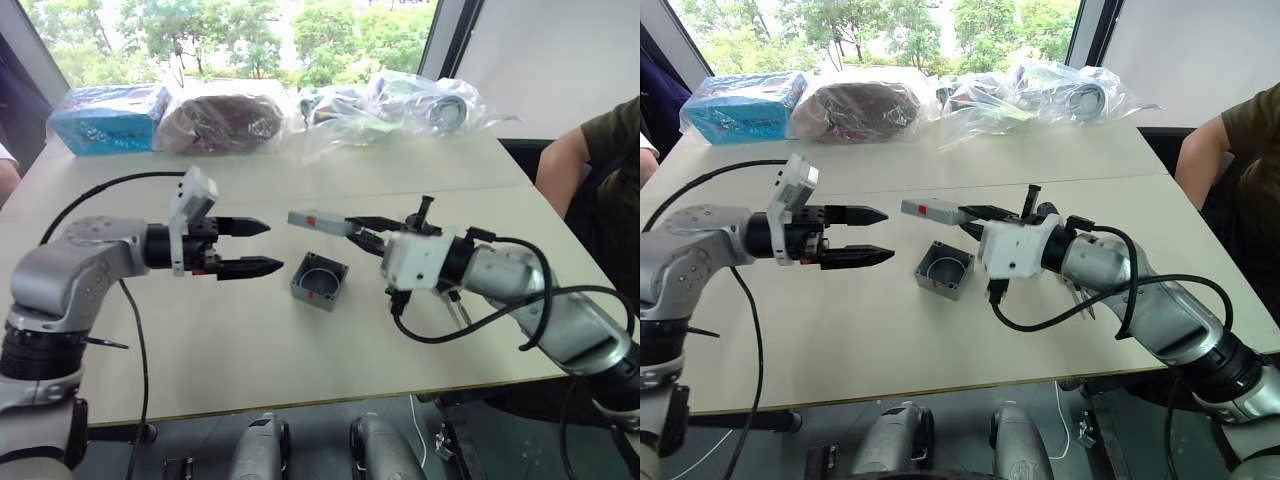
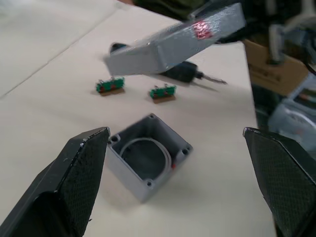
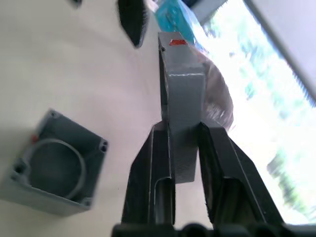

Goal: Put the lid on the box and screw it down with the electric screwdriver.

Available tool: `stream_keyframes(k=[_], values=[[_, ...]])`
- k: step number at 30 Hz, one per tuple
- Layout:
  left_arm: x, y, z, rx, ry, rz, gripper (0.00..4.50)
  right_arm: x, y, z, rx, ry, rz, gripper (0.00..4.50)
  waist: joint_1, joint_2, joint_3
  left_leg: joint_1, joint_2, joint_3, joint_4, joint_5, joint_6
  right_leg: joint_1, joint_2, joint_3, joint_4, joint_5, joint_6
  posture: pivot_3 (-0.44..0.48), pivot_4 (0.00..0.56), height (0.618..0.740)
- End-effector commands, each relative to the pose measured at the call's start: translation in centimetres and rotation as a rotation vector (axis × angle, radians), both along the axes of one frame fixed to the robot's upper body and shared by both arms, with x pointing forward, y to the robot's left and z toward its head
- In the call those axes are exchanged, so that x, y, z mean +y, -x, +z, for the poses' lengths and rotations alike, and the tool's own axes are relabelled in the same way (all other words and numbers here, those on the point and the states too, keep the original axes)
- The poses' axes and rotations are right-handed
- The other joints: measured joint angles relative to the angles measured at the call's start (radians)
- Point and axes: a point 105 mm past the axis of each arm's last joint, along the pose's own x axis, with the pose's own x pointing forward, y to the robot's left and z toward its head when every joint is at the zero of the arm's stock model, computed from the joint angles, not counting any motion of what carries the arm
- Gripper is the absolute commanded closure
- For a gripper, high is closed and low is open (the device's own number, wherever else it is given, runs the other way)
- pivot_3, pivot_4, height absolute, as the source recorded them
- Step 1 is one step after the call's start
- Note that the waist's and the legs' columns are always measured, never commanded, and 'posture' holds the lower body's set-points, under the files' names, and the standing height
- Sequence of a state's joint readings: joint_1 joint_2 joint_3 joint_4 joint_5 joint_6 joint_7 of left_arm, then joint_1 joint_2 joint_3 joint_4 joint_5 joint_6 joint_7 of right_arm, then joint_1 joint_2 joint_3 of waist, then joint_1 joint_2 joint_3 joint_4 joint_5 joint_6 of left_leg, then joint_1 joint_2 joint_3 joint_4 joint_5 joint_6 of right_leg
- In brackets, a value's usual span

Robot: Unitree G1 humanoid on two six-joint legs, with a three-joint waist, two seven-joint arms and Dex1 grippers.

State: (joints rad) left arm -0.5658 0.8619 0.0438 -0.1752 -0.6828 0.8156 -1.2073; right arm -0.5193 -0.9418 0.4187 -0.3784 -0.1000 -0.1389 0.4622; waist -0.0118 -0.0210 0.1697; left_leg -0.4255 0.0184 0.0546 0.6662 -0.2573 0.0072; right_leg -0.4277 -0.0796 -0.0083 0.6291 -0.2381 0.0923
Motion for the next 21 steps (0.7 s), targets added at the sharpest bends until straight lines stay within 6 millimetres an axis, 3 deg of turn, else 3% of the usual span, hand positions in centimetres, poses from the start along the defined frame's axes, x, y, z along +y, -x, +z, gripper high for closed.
stream_keyframes(k=[1, 10, 21], values=[[1.3, 0.2, 0.6, -0.049, -0.079, -0.074, 0.04, 1.1, 0.8, -1.6, -0.285, 0.158, 0.145, 4.33, -0.002, 0.000, 0.000, 0.000, 0.000, 0.000, 0.000, 0.000, 0.000, 0.000, 0.000, 0.000, 0.000, 0.000, 0.000, 0.000, 0.150, 0.740], [1.4, -0.2, 0.6, -0.078, -0.106, -0.103, 0.04, 1.7, 0.1, -5.5, -0.428, 0.210, 0.203, 4.33, 0.000, 0.000, 0.000, 0.000, 0.000, 0.001, 0.000, 0.000, -0.001, -0.001, 0.000, 0.001, 0.001, 0.000, 0.000, 0.000, 0.150, 0.740], [1.4, 0.1, 0.3, -0.072, -0.112, -0.106, 0.04, 0.7, -1.6, -6.6, -0.435, 0.213, 0.142, 4.33, -0.002, 0.000, 0.000, 0.000, 0.000, 0.001, 0.000, 0.000, -0.001, -0.001, 0.000, 0.001, 0.002, 0.000, 0.000, 0.000, 0.150, 0.740]])
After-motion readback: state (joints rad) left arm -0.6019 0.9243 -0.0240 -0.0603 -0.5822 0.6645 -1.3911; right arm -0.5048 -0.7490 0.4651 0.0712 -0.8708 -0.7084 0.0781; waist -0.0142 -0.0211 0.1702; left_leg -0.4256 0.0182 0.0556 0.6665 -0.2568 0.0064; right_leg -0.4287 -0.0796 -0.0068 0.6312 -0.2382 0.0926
